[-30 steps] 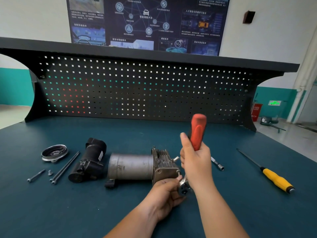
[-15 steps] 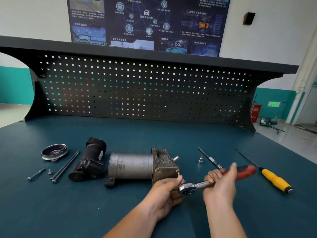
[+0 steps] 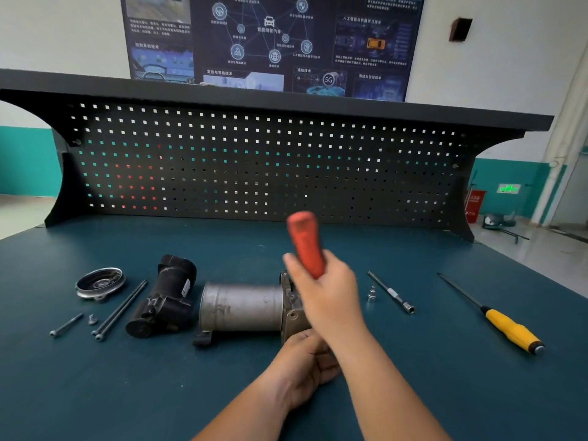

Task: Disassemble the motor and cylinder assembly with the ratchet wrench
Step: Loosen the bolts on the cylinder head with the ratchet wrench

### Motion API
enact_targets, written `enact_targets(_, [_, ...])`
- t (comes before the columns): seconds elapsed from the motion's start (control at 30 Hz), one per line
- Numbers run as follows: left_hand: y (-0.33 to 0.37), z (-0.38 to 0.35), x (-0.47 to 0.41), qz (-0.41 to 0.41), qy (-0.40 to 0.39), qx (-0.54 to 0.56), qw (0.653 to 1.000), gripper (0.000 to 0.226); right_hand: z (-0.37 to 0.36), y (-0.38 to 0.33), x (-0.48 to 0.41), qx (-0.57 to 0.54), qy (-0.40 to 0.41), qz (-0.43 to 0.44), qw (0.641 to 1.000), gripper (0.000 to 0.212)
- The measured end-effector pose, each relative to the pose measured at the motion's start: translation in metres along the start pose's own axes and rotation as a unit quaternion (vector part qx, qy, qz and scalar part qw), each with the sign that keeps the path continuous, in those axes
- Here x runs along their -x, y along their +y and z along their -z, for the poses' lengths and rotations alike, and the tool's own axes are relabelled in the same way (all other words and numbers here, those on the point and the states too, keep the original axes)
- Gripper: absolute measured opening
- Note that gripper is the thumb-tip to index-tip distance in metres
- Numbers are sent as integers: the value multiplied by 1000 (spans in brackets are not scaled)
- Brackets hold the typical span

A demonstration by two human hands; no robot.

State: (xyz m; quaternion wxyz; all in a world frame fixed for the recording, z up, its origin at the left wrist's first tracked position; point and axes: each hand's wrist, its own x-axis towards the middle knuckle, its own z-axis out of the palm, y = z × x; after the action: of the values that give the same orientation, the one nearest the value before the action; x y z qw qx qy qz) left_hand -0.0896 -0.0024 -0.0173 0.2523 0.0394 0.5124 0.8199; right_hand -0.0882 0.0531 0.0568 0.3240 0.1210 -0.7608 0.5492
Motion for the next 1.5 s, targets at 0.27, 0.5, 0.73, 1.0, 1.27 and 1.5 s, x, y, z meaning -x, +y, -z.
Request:
enact_targets(0.27, [2,6,-2,-13,-29,60,998,38,-17,2,11,67,-90,48,993,32])
enact_targets(0.5, [-1,3,-6,-6,19,2,1000,24,15,5,16,-138,111,-74,981,25])
enact_targets(0.73, [-1,-2,-4,9,20,5,1000,25,62,41,12,-465,355,-290,757,42])
enact_targets(1.0, [0,-2,-3,24,12,2,1000,18,61,40,4,-443,335,-273,786,41])
enact_targets(1.27, [-1,-3,-4,26,-10,16,999,23,34,7,-20,-210,49,-157,964,31])
enact_targets(1.5, [0,-1,-4,-2,-17,45,999,30,-10,1,6,53,-130,45,989,28])
